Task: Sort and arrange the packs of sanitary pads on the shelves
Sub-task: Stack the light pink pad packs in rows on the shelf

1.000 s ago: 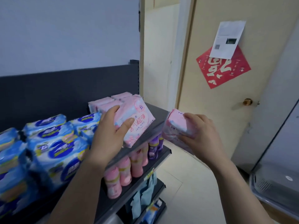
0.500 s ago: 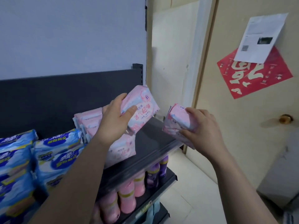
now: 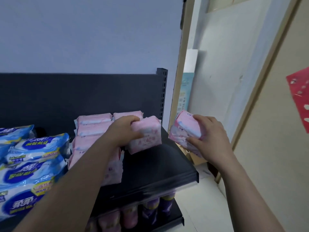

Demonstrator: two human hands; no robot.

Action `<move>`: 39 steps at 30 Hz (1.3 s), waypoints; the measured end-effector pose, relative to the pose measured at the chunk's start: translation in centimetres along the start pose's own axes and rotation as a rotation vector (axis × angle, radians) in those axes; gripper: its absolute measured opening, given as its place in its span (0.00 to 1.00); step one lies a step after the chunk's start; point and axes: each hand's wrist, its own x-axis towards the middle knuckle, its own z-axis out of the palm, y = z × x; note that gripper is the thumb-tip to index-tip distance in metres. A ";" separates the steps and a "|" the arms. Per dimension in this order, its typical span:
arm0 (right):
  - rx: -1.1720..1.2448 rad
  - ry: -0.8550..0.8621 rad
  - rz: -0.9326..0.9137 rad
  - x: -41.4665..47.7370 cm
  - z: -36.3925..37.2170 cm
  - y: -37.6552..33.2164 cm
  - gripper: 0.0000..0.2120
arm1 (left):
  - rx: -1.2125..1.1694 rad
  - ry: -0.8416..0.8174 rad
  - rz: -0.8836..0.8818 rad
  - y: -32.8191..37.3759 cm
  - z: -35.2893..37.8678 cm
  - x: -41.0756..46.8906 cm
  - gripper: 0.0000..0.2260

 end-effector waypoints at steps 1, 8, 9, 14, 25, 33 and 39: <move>0.013 -0.010 -0.011 0.3 0.3 0.3 0.33 | 0.032 -0.003 -0.021 -0.2 0.3 0.1 0.28; 0.026 -0.075 -0.055 1.9 1.9 1.1 0.31 | 0.227 -0.012 -0.113 -0.8 0.9 0.7 0.24; 0.033 -0.085 -0.059 1.9 2.0 1.1 0.31 | 0.275 -0.004 -0.118 -0.8 0.9 0.6 0.24; 0.096 -0.157 -0.082 1.8 2.2 0.9 0.32 | 0.406 0.011 -0.126 -0.8 1.0 0.8 0.25; 0.140 -0.277 -0.318 1.7 1.7 -1.3 0.31 | 0.110 0.152 -0.195 -1.4 -1.4 -2.5 0.17; 0.156 -0.429 -0.383 1.7 0.7 -1.7 0.30 | 0.187 0.222 -0.219 -2.0 -1.6 -5.5 0.14; 0.193 -0.491 -0.465 1.3 4.9 -3.7 0.33 | 0.219 0.287 -0.265 -1.6 -1.6 -7.0 0.18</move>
